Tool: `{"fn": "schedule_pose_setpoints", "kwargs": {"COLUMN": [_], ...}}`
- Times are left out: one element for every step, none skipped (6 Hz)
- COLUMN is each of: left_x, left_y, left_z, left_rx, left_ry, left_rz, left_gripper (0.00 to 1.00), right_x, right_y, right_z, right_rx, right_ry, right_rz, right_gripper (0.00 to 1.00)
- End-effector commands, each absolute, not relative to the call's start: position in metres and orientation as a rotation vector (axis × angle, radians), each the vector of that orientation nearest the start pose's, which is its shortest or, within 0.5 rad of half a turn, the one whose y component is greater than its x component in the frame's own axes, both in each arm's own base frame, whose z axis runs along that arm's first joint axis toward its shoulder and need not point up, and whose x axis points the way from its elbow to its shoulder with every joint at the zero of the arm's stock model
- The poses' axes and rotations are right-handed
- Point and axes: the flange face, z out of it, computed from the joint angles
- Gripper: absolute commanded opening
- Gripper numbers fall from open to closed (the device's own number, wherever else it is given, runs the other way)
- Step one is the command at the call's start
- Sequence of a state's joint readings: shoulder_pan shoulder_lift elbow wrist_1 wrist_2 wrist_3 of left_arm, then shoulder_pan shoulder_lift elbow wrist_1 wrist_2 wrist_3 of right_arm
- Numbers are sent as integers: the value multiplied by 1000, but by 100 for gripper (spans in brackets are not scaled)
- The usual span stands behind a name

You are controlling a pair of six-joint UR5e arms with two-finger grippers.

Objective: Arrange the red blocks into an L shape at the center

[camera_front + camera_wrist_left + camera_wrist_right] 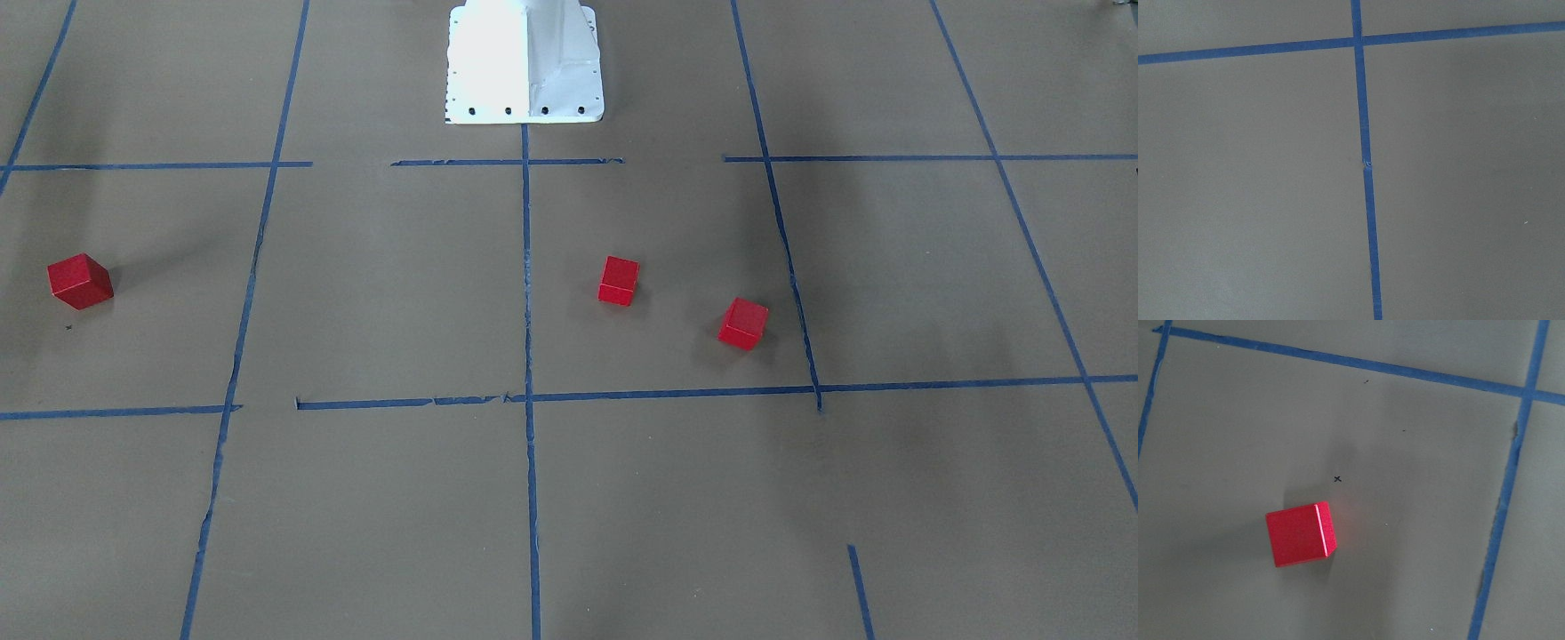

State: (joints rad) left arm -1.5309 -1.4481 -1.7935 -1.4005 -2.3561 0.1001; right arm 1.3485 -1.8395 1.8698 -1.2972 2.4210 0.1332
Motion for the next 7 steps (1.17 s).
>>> {"fn": "schedule_pose_setpoints", "kwargs": {"left_x": [-45,-45,-45,-45,-45,-45,-45], "left_y": [-435,-435,-435,-435,-435,-435,-435], "left_z": [622,622,621,622,621,620,620], "left_rx": [-42,-42,-40,-42,-40,-37,-38], "left_ry": [790,790,790,790,790,790,790], "left_rz": [105,105,106,106,107,108,108], "left_gripper": [100,100,100,100,100,100,100], "right_x": [-106,-139,-151,-154,-166,-174,-175], "right_y": [-408,-410,-407,-408,-420,-424,-425], "right_z": [573,568,573,597,611,619,618], "right_rx": [139,211,200,154,150,168,167], "right_ry": [-837,-770,-764,-755,-758,-769,-774], "right_rz": [-277,-351,-378,-365,-375,-389,-376], "right_gripper": [100,100,100,100,99,99,98]}}
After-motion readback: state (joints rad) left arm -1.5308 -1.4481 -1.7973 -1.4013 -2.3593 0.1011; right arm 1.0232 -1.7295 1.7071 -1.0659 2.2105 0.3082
